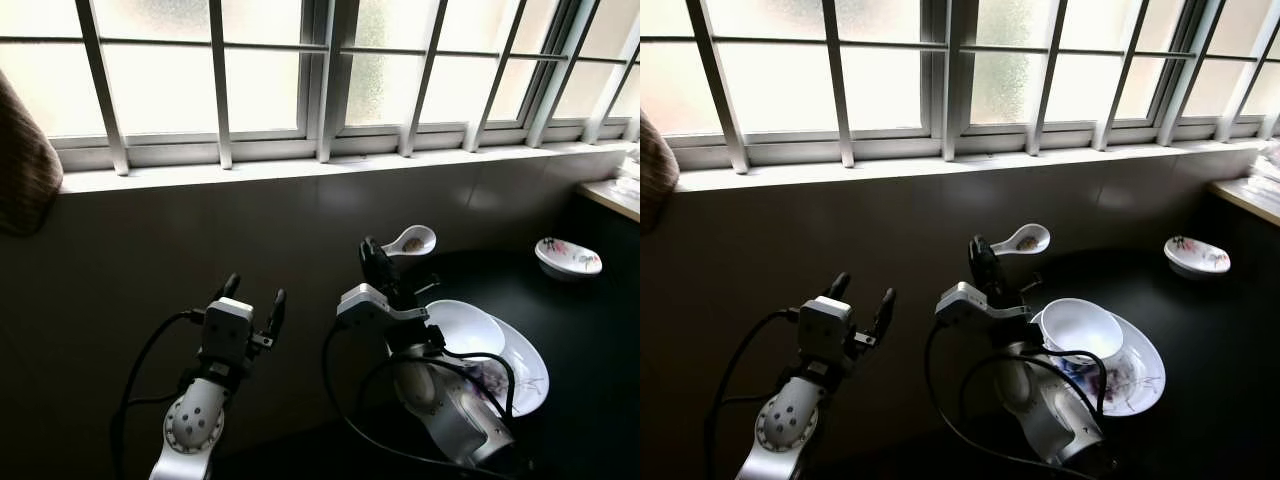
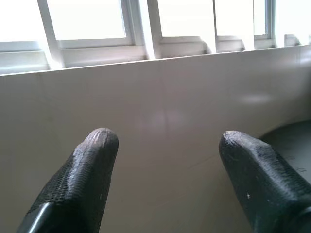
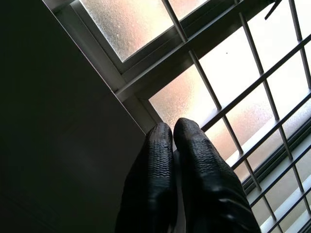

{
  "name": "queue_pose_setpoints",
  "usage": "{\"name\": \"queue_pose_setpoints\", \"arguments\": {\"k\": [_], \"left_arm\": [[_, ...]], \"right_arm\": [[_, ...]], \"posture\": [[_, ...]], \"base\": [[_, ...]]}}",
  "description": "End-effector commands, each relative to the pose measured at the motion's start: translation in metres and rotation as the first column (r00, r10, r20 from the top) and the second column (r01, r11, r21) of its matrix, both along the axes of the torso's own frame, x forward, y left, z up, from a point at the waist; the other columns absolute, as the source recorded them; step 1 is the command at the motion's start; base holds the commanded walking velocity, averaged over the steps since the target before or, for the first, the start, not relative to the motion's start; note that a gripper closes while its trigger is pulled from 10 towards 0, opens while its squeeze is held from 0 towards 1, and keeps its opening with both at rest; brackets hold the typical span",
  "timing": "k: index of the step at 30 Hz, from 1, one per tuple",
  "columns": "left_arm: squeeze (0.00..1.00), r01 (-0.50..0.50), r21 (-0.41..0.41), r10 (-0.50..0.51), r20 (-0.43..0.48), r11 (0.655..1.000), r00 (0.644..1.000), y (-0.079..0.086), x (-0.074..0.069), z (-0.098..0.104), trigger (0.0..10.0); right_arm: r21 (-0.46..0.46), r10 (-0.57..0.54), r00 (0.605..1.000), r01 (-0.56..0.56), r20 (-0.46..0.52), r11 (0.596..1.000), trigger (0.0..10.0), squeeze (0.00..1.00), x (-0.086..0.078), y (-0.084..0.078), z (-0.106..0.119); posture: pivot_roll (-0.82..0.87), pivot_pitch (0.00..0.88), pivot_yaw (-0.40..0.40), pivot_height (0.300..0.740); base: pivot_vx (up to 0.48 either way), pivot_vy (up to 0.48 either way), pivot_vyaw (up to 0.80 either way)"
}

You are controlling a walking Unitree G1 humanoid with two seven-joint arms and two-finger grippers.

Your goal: Kitchen organization

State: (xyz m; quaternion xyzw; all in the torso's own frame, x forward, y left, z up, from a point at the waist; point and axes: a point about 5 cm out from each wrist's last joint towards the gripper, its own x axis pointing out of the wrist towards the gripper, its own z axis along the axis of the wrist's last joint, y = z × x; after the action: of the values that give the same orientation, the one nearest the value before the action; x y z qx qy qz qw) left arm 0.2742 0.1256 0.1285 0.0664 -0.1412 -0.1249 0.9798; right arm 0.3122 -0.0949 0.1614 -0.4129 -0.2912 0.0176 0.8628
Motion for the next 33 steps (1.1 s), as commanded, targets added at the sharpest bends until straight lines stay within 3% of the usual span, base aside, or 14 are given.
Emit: {"name": "queue_pose_setpoints", "arguments": {"k": [1,14,33], "left_arm": [[0.00,0.022,-0.001,-0.022,-0.002,1.000,1.000,-0.005,0.000,0.000,10.0],[0.00,0.018,0.000,-0.018,0.013,1.000,1.000,-0.005,0.000,0.001,10.0],[0.00,0.027,0.006,-0.028,0.020,1.000,0.999,-0.005,0.000,0.001,10.0]], "right_arm": [[0.018,-0.007,1.000,0.008,-0.012,1.000,10.0,0.00,0.003,-0.004,0.002],[0.044,0.024,0.999,-0.022,-0.045,0.999,10.0,0.00,0.004,0.000,0.002],[0.060,0.074,0.996,-0.071,-0.054,0.996,10.0,0.00,0.002,0.008,0.003]], "posture": [[0.05,0.000,-0.059,0.740],[0.05,0.000,-0.062,0.740],[0.05,0.000,-0.056,0.740]], "base": [[0.000,0.480,0.00],[0.000,0.432,0.00],[0.000,0.000,0.80]]}}
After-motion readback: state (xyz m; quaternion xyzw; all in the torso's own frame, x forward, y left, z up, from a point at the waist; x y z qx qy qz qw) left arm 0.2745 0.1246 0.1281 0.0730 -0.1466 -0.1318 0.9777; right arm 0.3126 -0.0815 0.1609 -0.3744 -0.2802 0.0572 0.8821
